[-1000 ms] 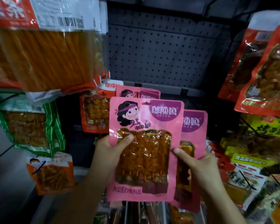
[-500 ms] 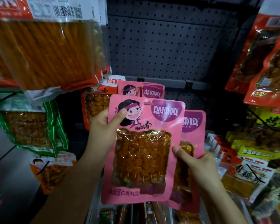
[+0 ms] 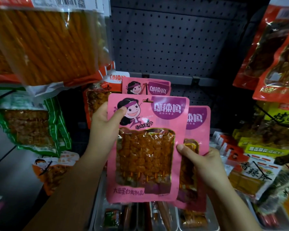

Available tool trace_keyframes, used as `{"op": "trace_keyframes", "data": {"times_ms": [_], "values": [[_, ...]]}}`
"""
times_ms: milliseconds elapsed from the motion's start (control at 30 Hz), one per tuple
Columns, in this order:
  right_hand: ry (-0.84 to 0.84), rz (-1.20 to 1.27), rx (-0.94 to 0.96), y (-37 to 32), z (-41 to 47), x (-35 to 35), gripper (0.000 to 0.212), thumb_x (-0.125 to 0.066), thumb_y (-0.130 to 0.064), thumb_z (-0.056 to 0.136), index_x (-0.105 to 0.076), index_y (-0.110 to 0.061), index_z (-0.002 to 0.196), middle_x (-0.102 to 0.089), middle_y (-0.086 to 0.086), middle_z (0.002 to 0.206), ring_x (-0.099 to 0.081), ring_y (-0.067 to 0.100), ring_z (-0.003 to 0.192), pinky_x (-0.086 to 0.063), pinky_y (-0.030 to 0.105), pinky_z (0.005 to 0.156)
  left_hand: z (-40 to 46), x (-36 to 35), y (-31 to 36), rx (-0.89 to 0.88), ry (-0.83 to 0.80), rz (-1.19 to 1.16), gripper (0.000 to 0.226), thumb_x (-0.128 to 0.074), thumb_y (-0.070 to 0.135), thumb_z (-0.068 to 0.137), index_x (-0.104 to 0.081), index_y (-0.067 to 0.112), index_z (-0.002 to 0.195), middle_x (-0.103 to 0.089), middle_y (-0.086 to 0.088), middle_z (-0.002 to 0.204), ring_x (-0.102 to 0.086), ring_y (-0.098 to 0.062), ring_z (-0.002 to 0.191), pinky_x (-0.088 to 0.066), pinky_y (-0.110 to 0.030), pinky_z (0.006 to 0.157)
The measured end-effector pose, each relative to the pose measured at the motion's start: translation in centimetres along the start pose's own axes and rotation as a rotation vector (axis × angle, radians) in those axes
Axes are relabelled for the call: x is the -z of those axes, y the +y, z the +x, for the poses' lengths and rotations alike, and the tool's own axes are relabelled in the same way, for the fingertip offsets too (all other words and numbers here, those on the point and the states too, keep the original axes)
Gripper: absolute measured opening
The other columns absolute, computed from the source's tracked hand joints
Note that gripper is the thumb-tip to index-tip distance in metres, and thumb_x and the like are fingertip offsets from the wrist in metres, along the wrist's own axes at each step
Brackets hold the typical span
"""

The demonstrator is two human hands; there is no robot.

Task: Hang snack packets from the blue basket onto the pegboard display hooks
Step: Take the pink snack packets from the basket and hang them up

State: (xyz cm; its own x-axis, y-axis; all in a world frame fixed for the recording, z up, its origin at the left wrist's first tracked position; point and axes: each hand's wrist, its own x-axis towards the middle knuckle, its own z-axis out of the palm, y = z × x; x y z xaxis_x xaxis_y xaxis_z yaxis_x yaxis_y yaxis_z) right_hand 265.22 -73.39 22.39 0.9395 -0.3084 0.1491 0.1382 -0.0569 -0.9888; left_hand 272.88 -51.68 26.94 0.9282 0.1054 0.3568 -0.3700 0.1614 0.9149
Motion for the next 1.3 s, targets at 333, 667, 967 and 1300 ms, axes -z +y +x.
{"op": "trace_keyframes", "data": {"times_ms": [333, 667, 967, 1300], "values": [[-0.004, -0.015, -0.022, 0.8, -0.4, 0.7, 0.024, -0.080, -0.036, 0.062, -0.077, -0.022, 0.081, -0.076, 0.006, 0.079, -0.074, 0.025, 0.073, -0.059, 0.035, 0.065, -0.6, -0.3, -0.7, 0.008, 0.021, 0.031, 0.020, -0.059, 0.008, 0.088, -0.056, 0.024, 0.100, -0.071, -0.001, 0.097, -0.071, -0.015, 0.088, -0.058, -0.029, 0.067], [-0.004, 0.077, -0.031, 0.9, -1.1, 0.3, 0.013, -0.075, -0.009, 0.077, -0.071, -0.014, 0.065, -0.069, -0.002, 0.055, -0.062, 0.005, 0.043, -0.043, 0.013, 0.040, 0.8, -0.9, 0.2, -0.167, -0.010, 0.336, 0.021, -0.074, 0.030, 0.077, -0.063, 0.048, 0.082, -0.058, 0.015, 0.106, -0.059, -0.015, 0.107, -0.049, -0.047, 0.094], [-0.006, 0.005, -0.041, 1.6, 0.2, 0.2, 0.011, -0.079, -0.023, 0.075, -0.075, -0.023, 0.065, -0.070, -0.001, 0.058, -0.066, 0.011, 0.047, -0.046, 0.019, 0.042, 2.5, -1.3, -0.7, -0.112, -0.004, 0.333, 0.019, -0.074, 0.030, 0.077, -0.065, 0.047, 0.073, -0.059, 0.015, 0.104, -0.061, -0.020, 0.104, -0.051, -0.049, 0.089], [0.207, -0.043, -0.052, 2.6, 2.5, 1.1, 0.026, -0.079, -0.041, 0.062, -0.066, -0.023, 0.047, -0.056, -0.011, 0.041, -0.050, 0.002, 0.034, -0.036, 0.013, 0.038, 6.1, -2.1, -1.3, -0.199, -0.040, 0.478, 0.020, -0.074, 0.027, 0.078, -0.060, 0.041, 0.076, -0.057, 0.008, 0.102, -0.056, -0.015, 0.105, -0.046, -0.041, 0.098]]}}
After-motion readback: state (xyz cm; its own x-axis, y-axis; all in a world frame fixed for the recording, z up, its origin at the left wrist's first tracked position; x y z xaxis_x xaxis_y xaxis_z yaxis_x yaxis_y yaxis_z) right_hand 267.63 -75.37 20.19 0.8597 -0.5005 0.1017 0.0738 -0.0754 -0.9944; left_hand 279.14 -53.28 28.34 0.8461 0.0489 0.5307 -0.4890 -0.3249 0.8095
